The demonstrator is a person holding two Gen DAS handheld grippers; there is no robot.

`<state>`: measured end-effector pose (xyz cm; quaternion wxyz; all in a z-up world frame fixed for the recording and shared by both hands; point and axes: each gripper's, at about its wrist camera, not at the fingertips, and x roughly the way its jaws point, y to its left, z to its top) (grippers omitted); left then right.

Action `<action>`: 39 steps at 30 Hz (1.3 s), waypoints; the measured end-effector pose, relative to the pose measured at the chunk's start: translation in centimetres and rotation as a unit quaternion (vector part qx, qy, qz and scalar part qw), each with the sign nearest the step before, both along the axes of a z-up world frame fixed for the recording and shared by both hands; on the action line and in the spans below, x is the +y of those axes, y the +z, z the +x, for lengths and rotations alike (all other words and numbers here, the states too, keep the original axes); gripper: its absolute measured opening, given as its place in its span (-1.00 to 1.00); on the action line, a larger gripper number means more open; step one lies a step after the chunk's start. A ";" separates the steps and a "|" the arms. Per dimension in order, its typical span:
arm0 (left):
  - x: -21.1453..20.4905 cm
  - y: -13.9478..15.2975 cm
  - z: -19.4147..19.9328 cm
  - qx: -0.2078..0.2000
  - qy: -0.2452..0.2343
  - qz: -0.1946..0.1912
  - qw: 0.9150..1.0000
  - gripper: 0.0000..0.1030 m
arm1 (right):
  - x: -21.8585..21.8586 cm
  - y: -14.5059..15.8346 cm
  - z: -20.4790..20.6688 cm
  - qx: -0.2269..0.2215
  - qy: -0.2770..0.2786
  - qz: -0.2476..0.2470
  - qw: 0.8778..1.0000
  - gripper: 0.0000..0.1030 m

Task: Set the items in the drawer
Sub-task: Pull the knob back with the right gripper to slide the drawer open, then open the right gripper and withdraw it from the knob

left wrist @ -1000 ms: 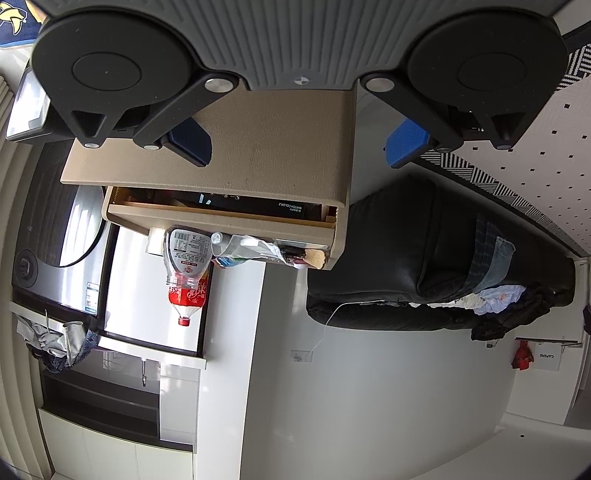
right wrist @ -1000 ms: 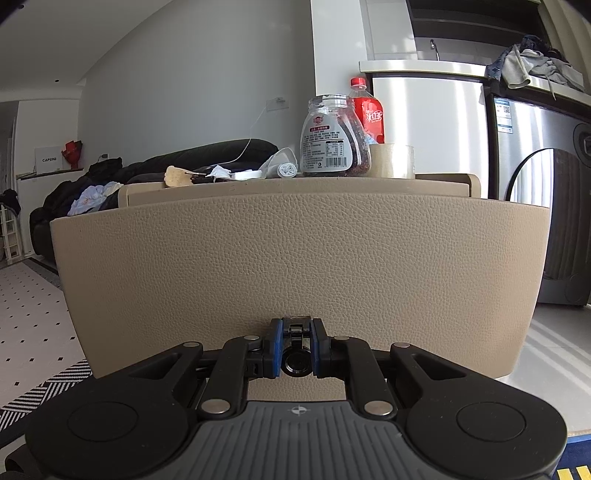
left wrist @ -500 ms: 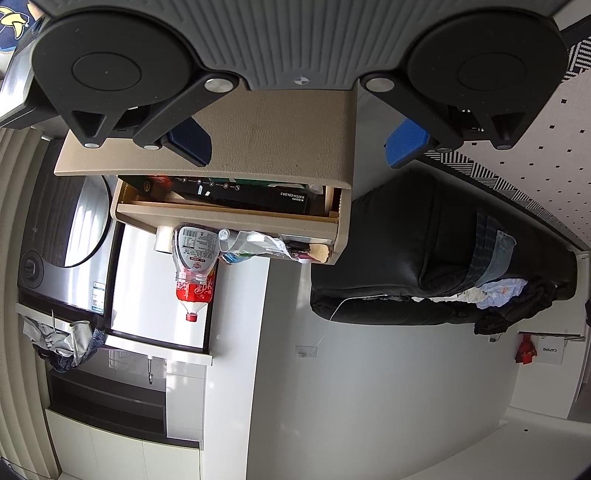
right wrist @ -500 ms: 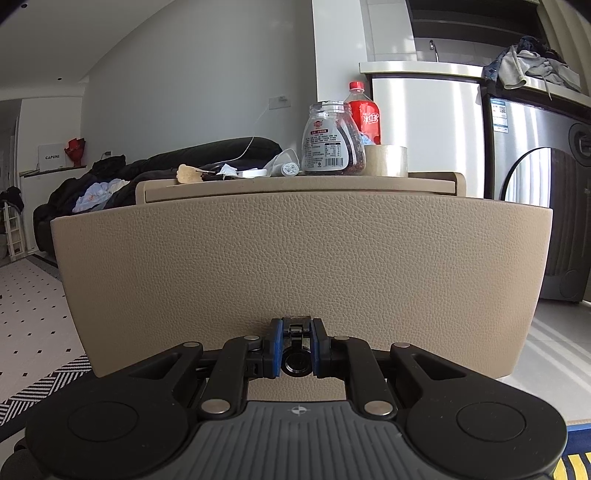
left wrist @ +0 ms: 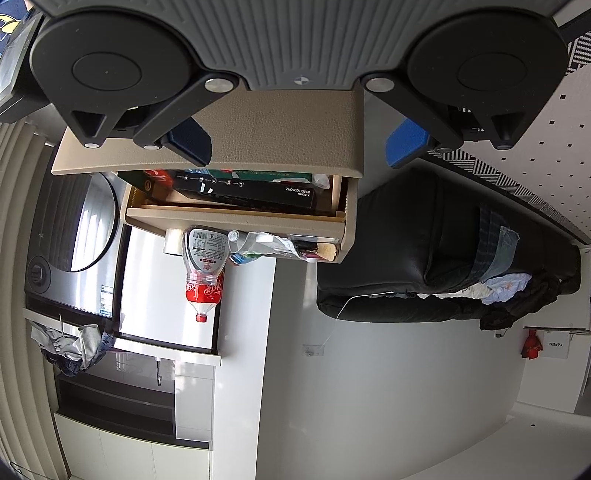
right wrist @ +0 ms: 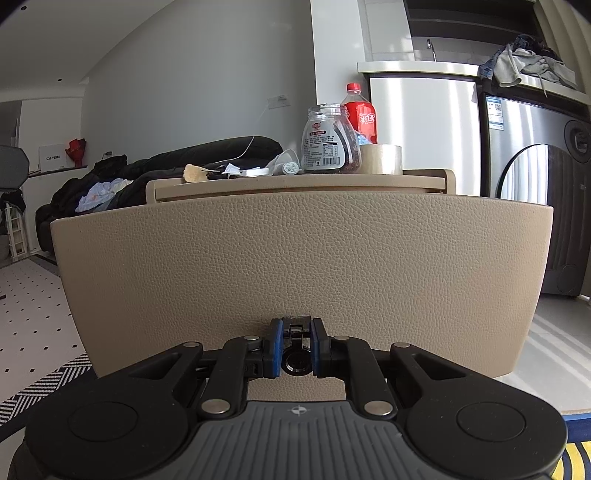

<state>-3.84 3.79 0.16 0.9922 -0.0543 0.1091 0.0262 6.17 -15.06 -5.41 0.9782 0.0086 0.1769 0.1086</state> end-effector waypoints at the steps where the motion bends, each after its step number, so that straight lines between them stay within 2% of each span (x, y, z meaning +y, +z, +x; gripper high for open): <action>1: 0.0 0.0 -0.1 0.001 -0.001 0.001 1.000 1.00 | 0.0 0.0 -0.2 0.000 0.000 0.000 1.000 -0.69; 26: -1.0 0.2 -1.6 0.009 -0.010 0.010 1.000 1.00 | -0.7 0.2 -4.2 0.001 0.005 0.002 1.000 -0.69; 39: -1.4 -0.1 -2.4 0.012 -0.018 0.013 1.000 1.00 | -0.9 1.0 -4.9 0.007 0.010 -0.001 1.000 -0.69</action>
